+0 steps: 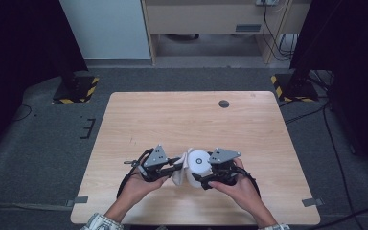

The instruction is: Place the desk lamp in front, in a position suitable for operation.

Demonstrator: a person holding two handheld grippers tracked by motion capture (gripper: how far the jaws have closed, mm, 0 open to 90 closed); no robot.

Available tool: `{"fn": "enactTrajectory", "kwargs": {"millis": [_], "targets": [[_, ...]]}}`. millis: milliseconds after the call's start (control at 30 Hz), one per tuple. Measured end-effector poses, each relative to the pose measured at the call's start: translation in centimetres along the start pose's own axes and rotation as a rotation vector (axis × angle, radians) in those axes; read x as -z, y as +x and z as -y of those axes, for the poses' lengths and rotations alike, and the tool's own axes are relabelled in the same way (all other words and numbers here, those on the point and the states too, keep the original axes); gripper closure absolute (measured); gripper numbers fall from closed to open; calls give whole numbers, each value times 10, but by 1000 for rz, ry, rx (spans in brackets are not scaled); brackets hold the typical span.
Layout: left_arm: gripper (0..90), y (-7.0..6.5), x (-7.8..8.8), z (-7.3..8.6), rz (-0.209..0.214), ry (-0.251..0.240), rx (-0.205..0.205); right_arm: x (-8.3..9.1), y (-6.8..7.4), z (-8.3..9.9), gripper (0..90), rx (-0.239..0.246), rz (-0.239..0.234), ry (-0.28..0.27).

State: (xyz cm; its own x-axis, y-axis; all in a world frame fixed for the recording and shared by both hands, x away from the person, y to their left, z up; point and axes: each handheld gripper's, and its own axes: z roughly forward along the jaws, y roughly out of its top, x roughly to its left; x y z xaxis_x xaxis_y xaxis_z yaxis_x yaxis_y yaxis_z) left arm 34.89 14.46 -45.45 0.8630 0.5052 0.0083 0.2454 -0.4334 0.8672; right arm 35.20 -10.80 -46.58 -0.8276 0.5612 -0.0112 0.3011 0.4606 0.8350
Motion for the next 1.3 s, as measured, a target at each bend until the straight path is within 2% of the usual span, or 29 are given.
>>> {"fn": "enactTrajectory", "kwargs": {"millis": [33,67,133,200,233,267,300,367,400,433,467,567,600,633,667,700,800,900,933,1067,1167,1300], "targets": [[762,-2,-5,4,-2,41,-6,0,0,0,94,-1,2,1],[762,-2,-5,4,-2,41,-6,0,0,0,94,-1,2,1],[762,-3,-14,13,-1,101,-9,0,1,0,94,0,3,3],[762,-4,-18,17,1,119,-4,0,1,0,94,-1,3,4],[762,-3,-17,16,0,111,-9,0,1,0,94,-2,3,4],[762,-3,-8,8,1,45,0,0,0,0,94,-4,3,5],[762,-3,-8,8,1,45,0,0,0,0,94,-4,3,5],[762,-5,2,1,0,-16,5,0,0,0,94,-6,3,6],[762,-5,2,1,0,-16,5,0,0,0,94,-6,3,6],[762,-7,-2,4,-1,13,-5,0,0,0,93,-5,1,5],[762,-7,-2,4,-1,13,-5,0,0,0,93,-5,1,5],[761,-6,-10,10,-7,68,-17,0,0,0,94,-4,2,6],[761,-5,-9,9,-11,62,-18,0,0,0,94,-3,2,6],[761,-4,-4,4,-16,24,-17,0,1,0,94,-2,2,8],[761,-4,-4,4,-16,24,-17,0,1,0,94,-2,2,8],[761,-4,0,-1,-17,4,-19,0,1,0,94,-2,1,8],[761,-3,9,-11,-10,-38,0,0,1,0,94,-2,-1,8],[760,-3,8,-20,0,-24,-3,-1,2,0,93,2,-1,6],[760,-4,4,-24,11,-1,-1,-1,2,0,93,4,0,6],[757,-2,-3,-33,5,33,-3,0,2,0,93,9,17,13],[756,-4,-6,-37,8,41,-7,-1,2,0,92,7,17,15],[755,-10,-1,-37,26,45,-12,-1,3,0,92,12,11,15]]}}
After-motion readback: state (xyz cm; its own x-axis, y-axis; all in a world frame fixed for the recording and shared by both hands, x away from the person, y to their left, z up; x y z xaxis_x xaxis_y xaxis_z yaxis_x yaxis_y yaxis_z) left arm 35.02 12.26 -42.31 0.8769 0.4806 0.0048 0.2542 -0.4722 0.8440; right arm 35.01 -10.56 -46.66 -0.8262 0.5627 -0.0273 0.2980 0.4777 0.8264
